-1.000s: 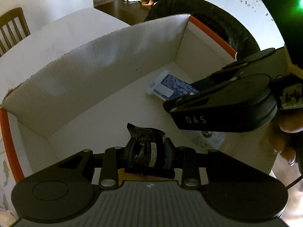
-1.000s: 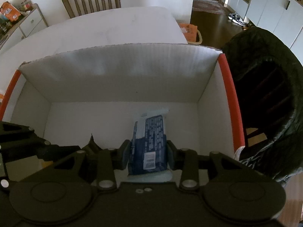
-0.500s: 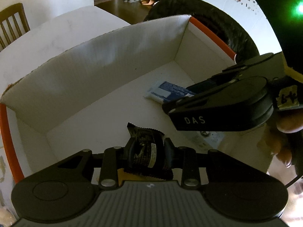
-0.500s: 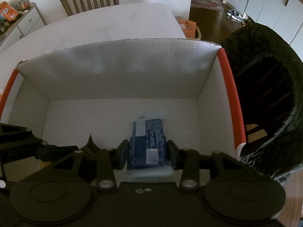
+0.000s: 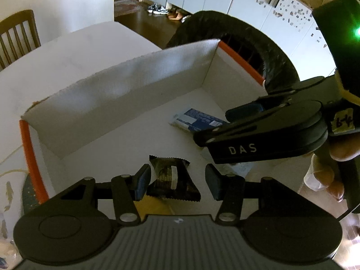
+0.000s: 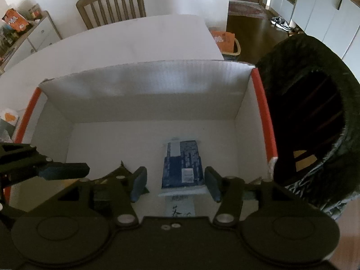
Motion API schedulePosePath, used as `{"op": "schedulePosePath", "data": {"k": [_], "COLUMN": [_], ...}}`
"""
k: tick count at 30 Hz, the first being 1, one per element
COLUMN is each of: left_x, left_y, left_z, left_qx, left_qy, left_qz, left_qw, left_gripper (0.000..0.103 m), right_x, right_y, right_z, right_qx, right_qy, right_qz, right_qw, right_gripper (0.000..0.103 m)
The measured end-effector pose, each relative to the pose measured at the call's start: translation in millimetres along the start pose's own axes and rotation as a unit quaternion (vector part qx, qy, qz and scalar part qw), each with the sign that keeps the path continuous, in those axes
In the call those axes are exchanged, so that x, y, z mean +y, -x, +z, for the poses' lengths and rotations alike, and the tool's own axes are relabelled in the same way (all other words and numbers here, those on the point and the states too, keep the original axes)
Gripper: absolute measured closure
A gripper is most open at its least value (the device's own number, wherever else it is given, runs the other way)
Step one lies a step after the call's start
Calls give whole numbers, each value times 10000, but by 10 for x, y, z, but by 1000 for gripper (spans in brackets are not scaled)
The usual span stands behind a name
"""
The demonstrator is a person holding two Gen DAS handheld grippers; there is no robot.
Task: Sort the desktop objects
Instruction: 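Lower both grippers into the shoebox and open them to drop the bars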
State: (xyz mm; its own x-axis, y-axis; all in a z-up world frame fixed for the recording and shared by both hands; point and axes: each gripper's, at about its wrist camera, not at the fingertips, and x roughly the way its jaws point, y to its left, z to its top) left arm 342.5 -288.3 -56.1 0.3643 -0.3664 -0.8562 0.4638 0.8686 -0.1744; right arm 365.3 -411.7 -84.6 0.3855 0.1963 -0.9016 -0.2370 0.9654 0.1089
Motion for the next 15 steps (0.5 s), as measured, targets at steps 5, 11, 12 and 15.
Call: {"op": "schedulePosePath", "data": {"k": [5,11,12,15], "left_x": [-20,-59,-63,-60], "left_y": [217,448,489,607], "left_z": [-53,-139,-159,-220], "left_qx": [-163,-404,-447,-553], "left_qy": [-7,-87,-95,-93], "left_qz": [-61,-130,-138,-178], "left_qw": [9998,9991,9989,9983], "left_gripper": [51,51,51,51], "right_x": [2,67,82,121], "right_y": [134,381,413,516], "right_z": [-33,-114,-129,-185], "right_qx": [-86,-241,-268,-349], "right_qy": [-52,-91,-92,-119], "right_qz": [55,163,178,230], "right_qw": [9999,9995,9994,9991], "right_gripper": [47,47,47,47]}}
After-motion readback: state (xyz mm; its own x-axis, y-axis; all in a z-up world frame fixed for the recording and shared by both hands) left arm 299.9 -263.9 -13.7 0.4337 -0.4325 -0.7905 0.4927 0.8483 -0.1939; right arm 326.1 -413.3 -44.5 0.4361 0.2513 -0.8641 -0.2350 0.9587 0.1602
